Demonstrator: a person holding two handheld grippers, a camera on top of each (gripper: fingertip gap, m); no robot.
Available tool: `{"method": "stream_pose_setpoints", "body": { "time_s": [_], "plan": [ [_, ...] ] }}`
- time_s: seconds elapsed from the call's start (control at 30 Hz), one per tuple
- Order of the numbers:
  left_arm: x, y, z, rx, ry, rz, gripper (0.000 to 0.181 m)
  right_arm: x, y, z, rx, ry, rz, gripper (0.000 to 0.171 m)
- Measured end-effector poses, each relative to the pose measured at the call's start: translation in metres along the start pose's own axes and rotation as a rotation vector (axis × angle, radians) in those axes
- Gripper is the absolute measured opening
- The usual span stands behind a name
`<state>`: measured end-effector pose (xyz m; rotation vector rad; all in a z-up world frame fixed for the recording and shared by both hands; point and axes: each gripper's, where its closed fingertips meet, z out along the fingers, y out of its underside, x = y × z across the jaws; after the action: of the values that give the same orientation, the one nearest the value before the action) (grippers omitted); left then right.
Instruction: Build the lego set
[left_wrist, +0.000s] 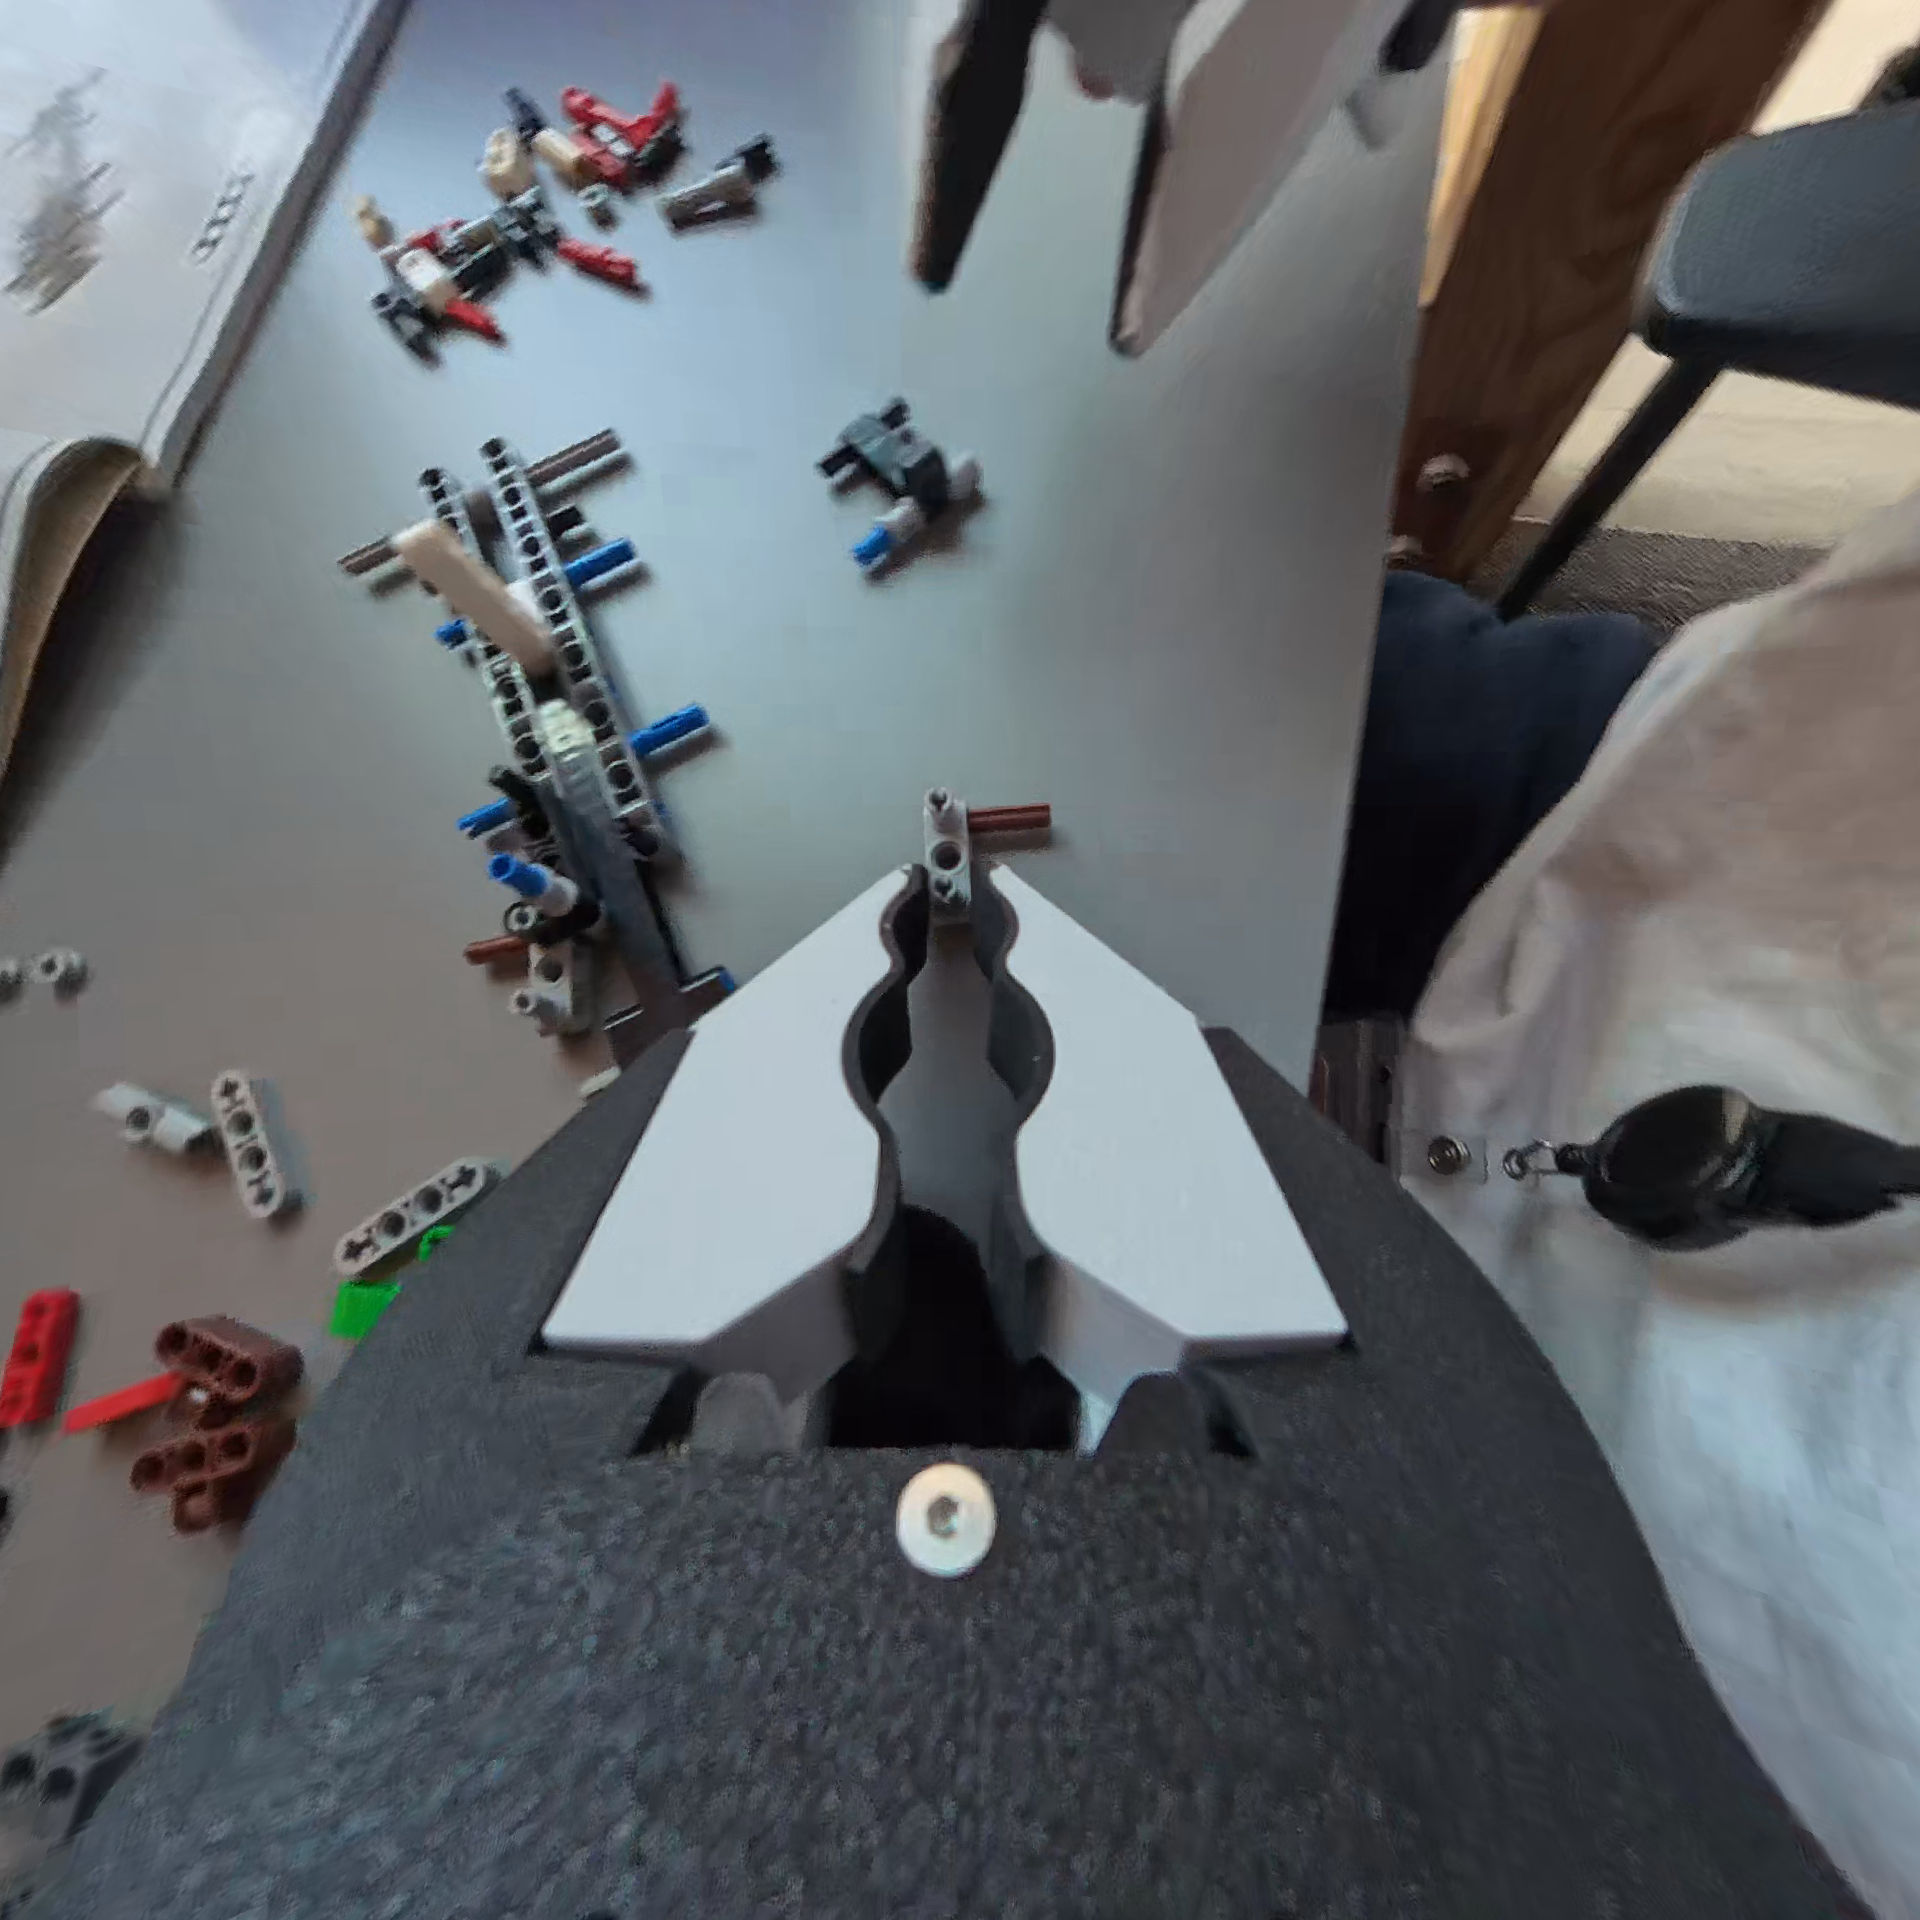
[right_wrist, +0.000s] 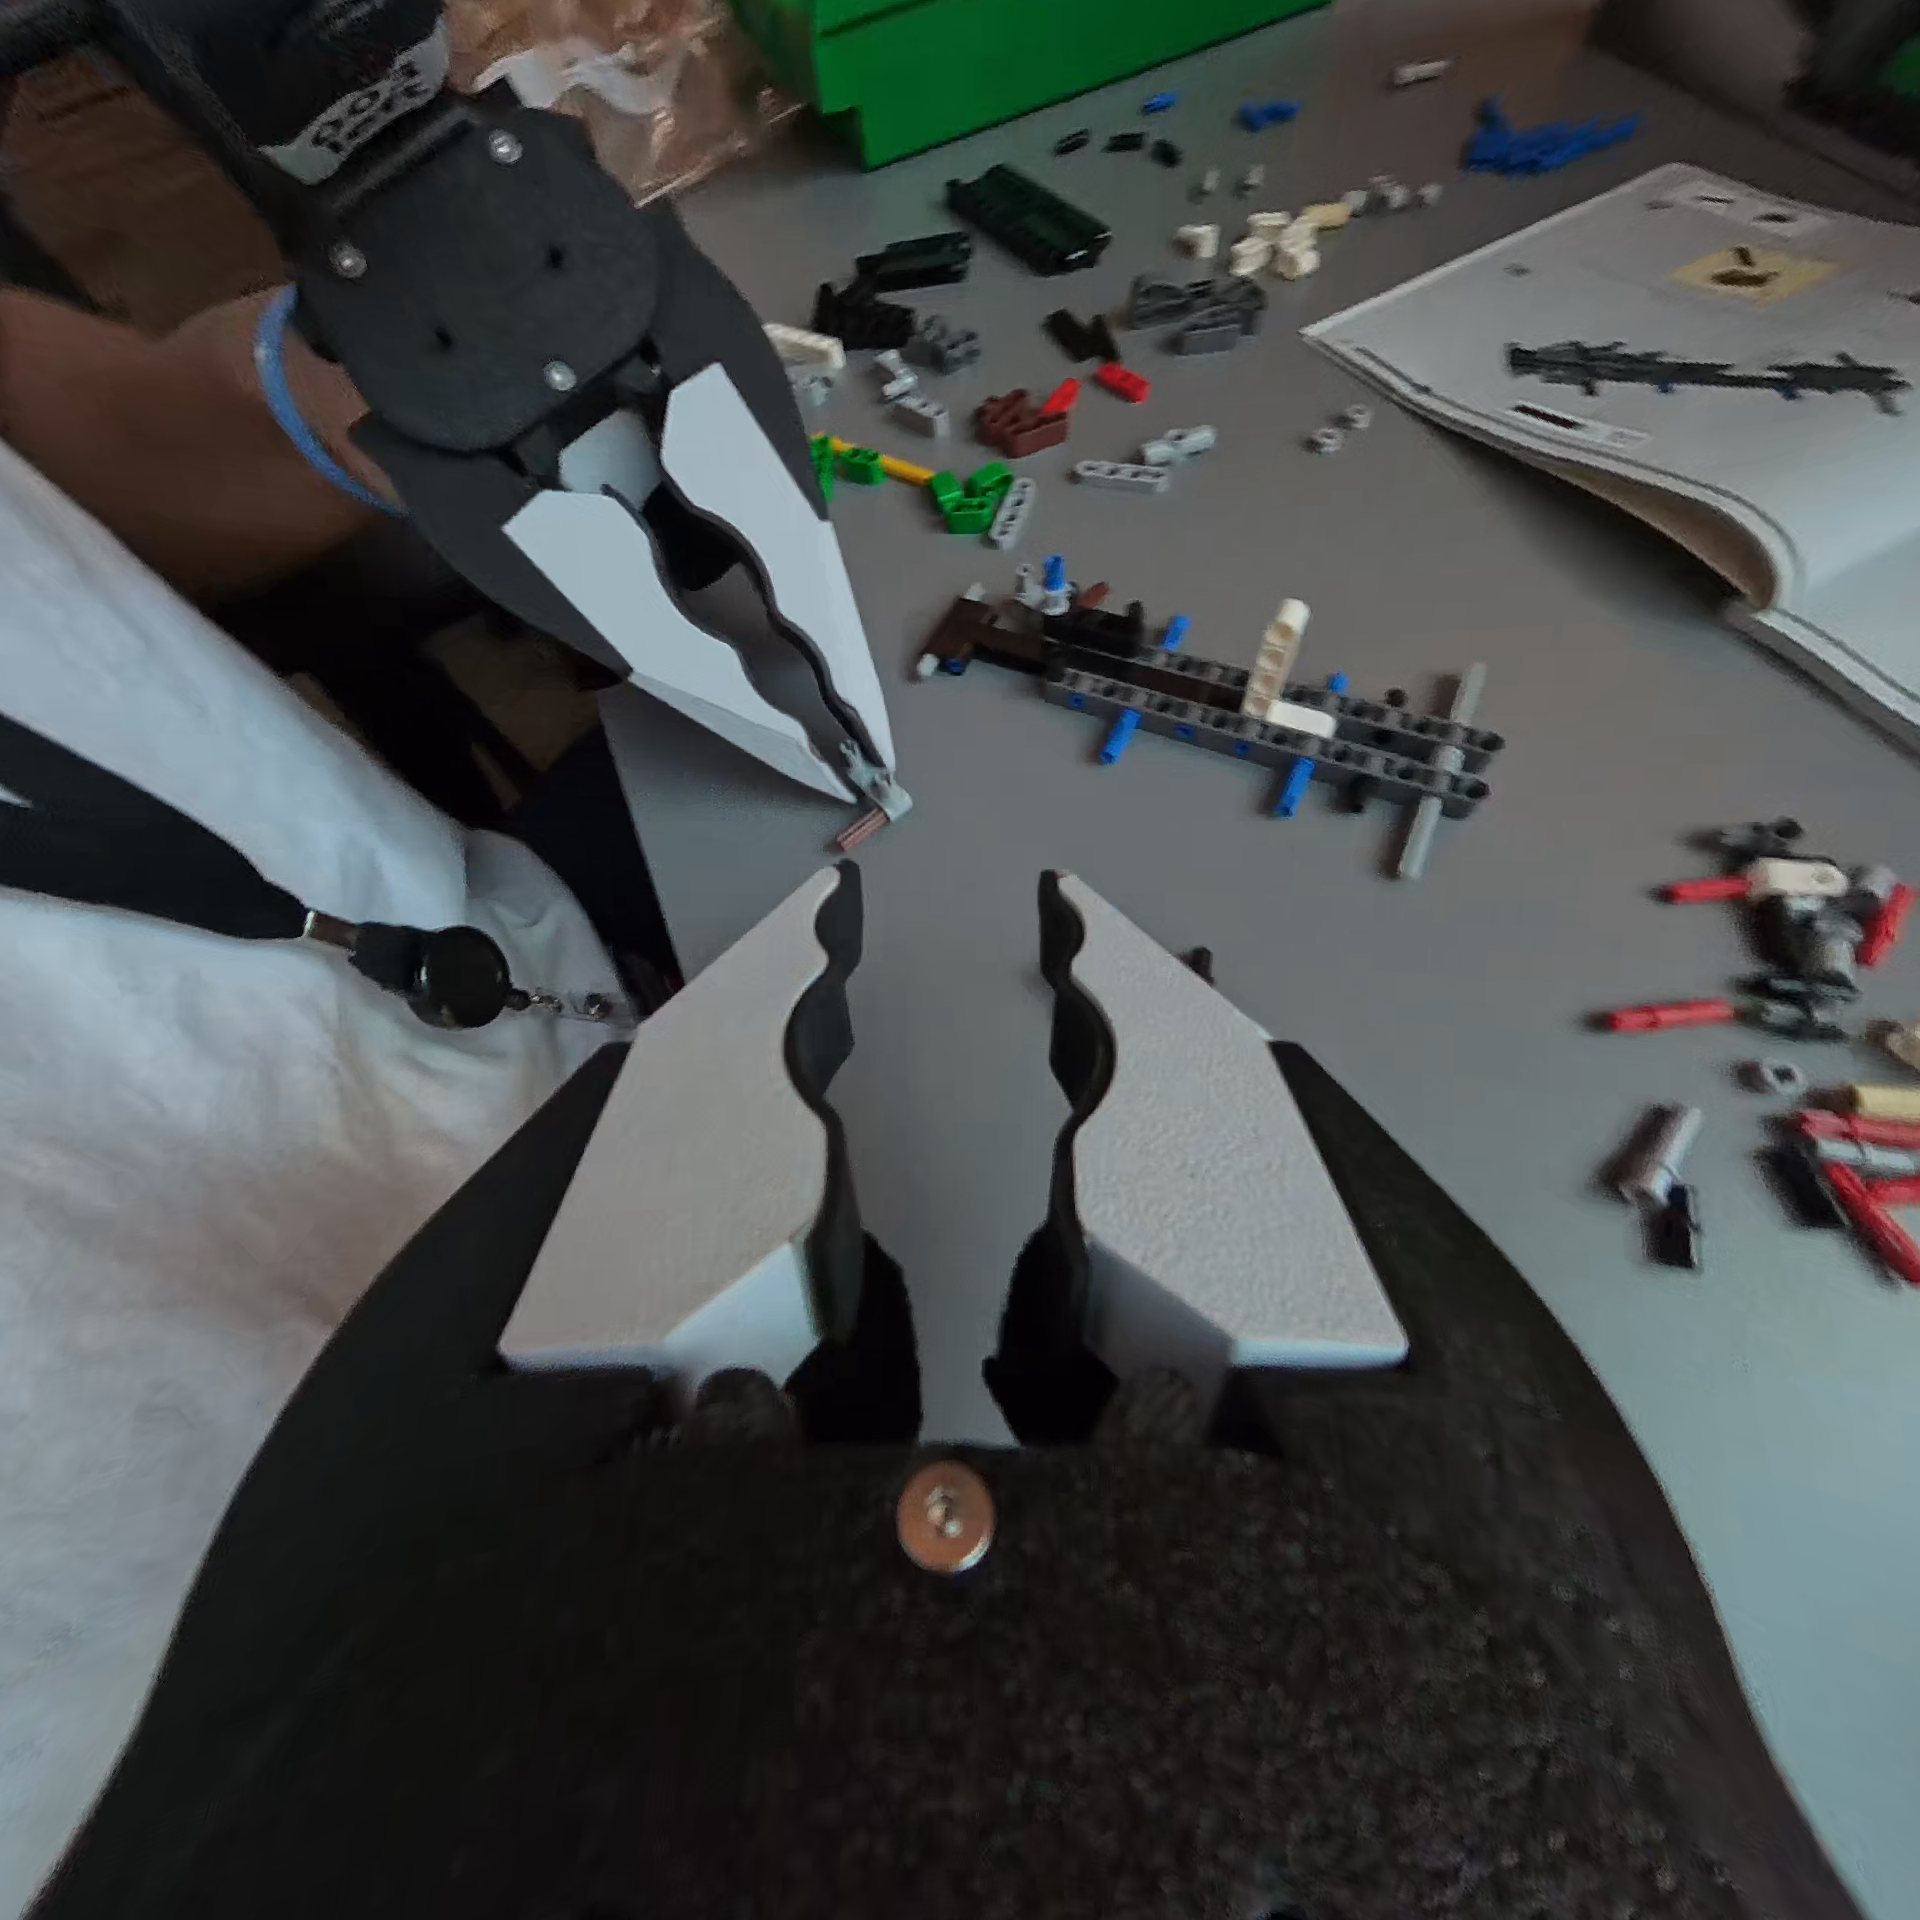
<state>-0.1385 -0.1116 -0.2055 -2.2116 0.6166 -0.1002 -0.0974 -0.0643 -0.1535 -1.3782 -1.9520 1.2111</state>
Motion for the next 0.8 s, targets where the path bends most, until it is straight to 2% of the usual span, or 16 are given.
{"method": "stream_pose_setpoints", "body": {
  "time_s": [0.13, 0.3, 0.47, 0.67, 0.8],
  "plan": [
    [-0.011, -0.001, 0.004, -0.012, -0.017, -0.101, 0.007, 0.019, 0.002, -0.013, 0.118, 0.078, 0.138, 0.031],
    [-0.011, -0.002, 0.005, -0.016, -0.002, -0.149, 0.006, 0.025, -0.007, -0.02, 0.257, -0.026, 0.262, 0.034],
    [-0.016, -0.002, 0.003, -0.013, -0.039, -0.185, 0.015, 0.033, -0.014, -0.021, 0.303, -0.063, 0.254, 0.022],
    [-0.035, -0.016, -0.03, 0.119, -0.11, -0.286, 0.026, 0.073, -0.016, -0.024, 0.294, 0.182, 0.148, 0.019],
    [-0.066, -0.02, -0.073, 0.322, -0.197, -0.319, 0.025, 0.089, -0.028, -0.032, 0.381, 0.23, 0.143, 0.024]
  ]
}}
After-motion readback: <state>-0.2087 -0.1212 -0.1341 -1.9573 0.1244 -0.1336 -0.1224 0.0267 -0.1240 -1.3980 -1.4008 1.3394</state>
